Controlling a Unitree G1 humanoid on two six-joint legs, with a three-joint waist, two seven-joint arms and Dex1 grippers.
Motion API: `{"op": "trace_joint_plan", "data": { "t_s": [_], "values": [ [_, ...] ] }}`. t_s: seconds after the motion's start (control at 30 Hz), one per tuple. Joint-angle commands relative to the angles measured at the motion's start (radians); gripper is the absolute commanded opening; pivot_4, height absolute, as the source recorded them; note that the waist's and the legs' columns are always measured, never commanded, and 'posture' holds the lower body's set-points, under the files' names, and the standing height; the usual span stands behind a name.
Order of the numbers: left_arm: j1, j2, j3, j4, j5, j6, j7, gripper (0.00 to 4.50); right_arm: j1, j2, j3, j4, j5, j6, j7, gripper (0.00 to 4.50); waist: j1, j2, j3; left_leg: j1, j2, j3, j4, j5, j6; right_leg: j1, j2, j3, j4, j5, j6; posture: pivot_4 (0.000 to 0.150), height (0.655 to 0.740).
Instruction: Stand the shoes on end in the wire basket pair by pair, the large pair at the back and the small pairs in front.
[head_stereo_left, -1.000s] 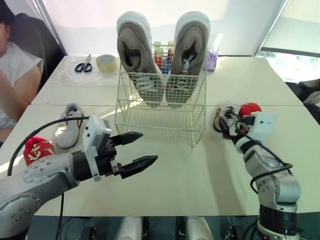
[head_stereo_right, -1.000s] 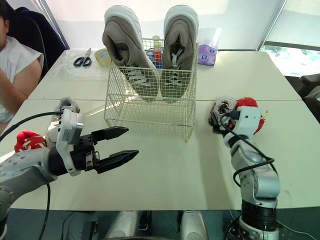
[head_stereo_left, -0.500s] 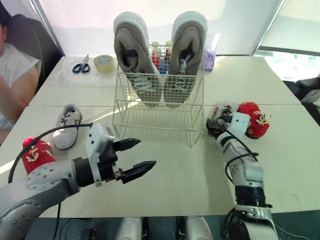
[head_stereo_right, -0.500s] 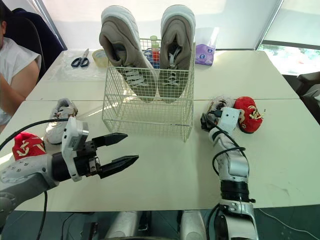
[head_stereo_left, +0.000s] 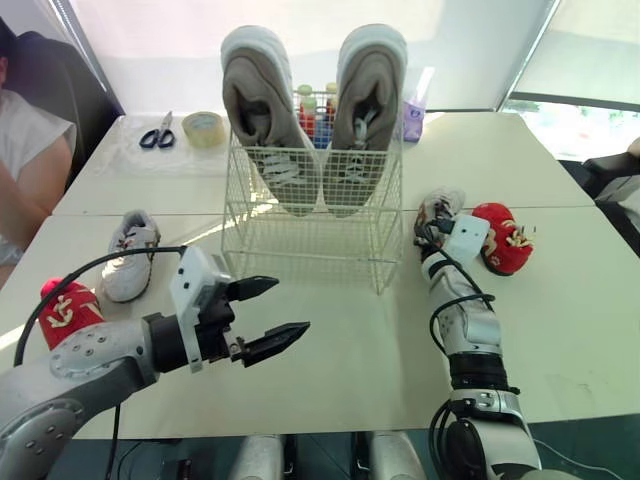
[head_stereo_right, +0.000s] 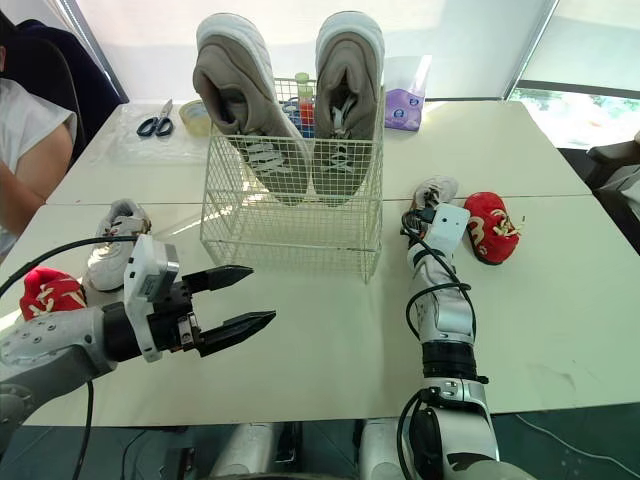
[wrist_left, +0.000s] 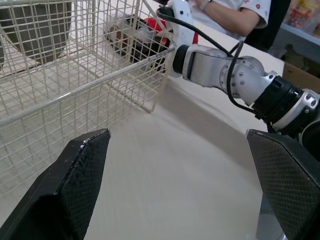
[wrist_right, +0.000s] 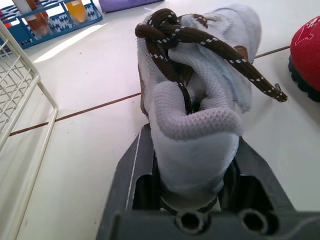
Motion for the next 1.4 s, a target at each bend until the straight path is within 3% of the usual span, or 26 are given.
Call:
{"op": "trace_joint_plan", "data": {
  "t_s": [0.03,0.23,0.4,0.53,0.7,0.83,1.0,1.4],
  "values": [
    [-0.042,0.025,0.079,0.033,-0.11,-0.025,-0.009,4.5,-0.006,-0.101,-0.015,-0.126,-0.062,-0.04,0.009,1.19,0.009,0.002,0.001,-0.001,0.0,0.0,0.0,0.0,0.0,-0.001,0.0,0.0,0.0,0.0,0.0,0.15,0.74],
    [-0.223,0.125,0.225,0.275,-0.357,-0.009,-0.007,4.5,-0.206,-0.356,0.0,-0.215,-0.128,-0.152,0.13,1.19,0.001,0.015,0.009,-0.009,0.0,0.002,0.0,0.003,0.0,-0.01,0.0,0.001,0.001,0.001,-0.001,0.15,0.74],
    [-0.386,0.163,0.238,0.476,-0.336,-0.006,-0.012,4.5,-0.47,-0.565,-0.034,-0.067,0.012,-0.292,0.464,1.19,-0.01,0.012,0.009,-0.007,0.003,0.001,-0.004,0.003,0.0,-0.008,0.006,0.002,0.0,0.002,0.003,0.15,0.74],
    [-0.542,0.193,0.234,0.656,-0.408,0.043,0.014,4.5,-0.644,-0.641,0.016,-0.112,0.217,-0.183,0.82,1.19,-0.011,0.011,0.01,-0.007,0.003,0.002,-0.004,0.003,0.0,-0.008,0.006,0.004,0.0,0.002,0.003,0.15,0.74],
    [-0.72,0.251,0.183,0.804,-0.46,0.178,-0.068,4.5,-0.71,-0.688,0.119,-0.223,0.375,-0.013,1.144,1.19,-0.008,0.009,0.01,-0.007,0.004,0.002,-0.003,0.002,0.001,-0.008,0.006,0.004,0.0,0.002,0.004,0.15,0.74],
    [-0.842,0.226,0.149,0.844,-0.489,0.225,-0.083,4.5,-0.729,-0.693,0.181,-0.282,0.42,0.046,1.296,1.19,-0.003,0.005,0.012,-0.007,0.002,0.001,-0.001,0.001,0.002,-0.006,0.004,0.004,-0.001,0.002,0.004,0.15,0.74],
    [-0.924,0.192,0.126,0.838,-0.568,0.275,-0.062,4.5,-0.732,-0.66,0.23,-0.271,0.381,0.007,1.374,1.19,-0.006,0.004,0.012,-0.008,0.002,0.001,0.0,0.001,0.001,-0.006,0.004,0.004,-0.001,0.002,0.004,0.15,0.74],
    [-0.948,0.112,0.029,0.812,-0.494,0.328,-0.092,4.5,-0.705,-0.603,0.269,-0.284,0.329,-0.054,1.445,1.19,-0.005,0.004,0.012,-0.008,0.001,0.001,-0.001,0.005,-0.006,-0.007,0.004,0.004,0.0,0.003,0.004,0.15,0.74]
  ]
}}
